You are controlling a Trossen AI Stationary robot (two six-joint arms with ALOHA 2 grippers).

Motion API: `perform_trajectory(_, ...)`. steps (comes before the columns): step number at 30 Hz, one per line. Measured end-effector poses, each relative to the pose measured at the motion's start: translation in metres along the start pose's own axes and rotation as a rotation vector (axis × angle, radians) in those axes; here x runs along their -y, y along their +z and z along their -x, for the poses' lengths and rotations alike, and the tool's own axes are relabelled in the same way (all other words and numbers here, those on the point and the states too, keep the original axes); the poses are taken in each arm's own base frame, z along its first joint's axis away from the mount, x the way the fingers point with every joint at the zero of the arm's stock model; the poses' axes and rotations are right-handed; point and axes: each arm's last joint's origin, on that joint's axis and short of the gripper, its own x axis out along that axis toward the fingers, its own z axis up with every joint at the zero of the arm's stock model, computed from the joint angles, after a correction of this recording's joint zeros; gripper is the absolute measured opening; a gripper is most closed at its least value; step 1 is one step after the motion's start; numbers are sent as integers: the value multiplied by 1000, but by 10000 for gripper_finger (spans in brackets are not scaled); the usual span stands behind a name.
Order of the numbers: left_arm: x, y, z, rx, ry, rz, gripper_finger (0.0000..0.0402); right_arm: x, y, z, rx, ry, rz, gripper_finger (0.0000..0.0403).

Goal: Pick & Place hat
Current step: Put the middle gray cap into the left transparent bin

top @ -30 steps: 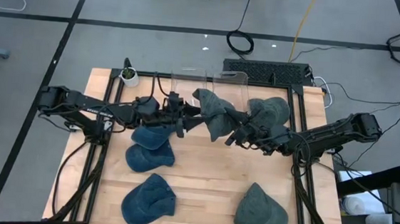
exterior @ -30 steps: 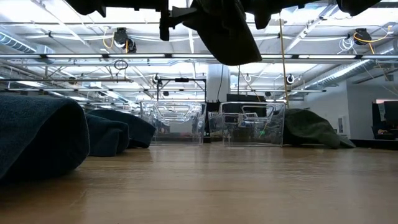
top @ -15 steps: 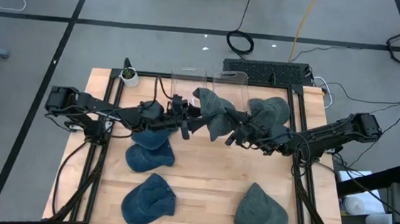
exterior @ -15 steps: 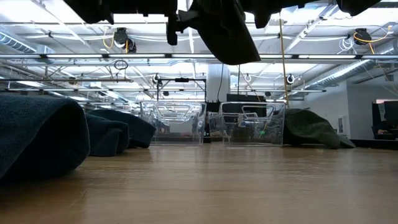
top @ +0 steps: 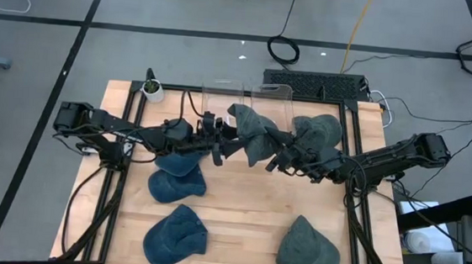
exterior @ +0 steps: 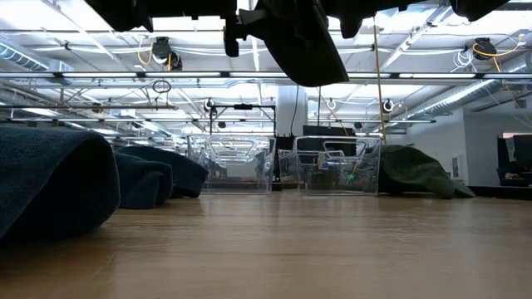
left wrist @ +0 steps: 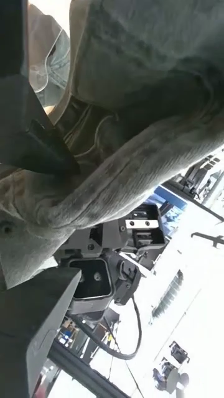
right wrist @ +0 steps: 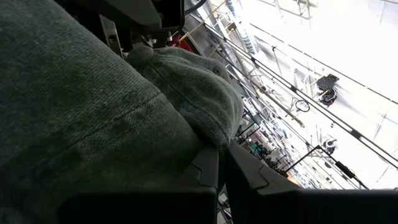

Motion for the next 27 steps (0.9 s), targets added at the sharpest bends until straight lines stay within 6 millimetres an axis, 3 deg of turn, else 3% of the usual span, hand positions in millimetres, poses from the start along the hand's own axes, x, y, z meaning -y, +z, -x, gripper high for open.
perform_trajectory(5, -2, -2, 0, -21, 15, -4, 199, 0, 0, 0, -1, 2, 2, 0)
perform_trajectory(12, -9, 1, -1, -59, -23, 4, 30, 0, 0, 0, -2, 3, 3, 0)
perform_trajectory(17, -11, 6, 1, -103, -72, 24, 31, -2, -1, 0, -11, 16, 16, 5)
perform_trajectory(27, 6, 49, 34, -125, 0, -48, 27, -4, 1, 3, -8, 27, -96, 31)
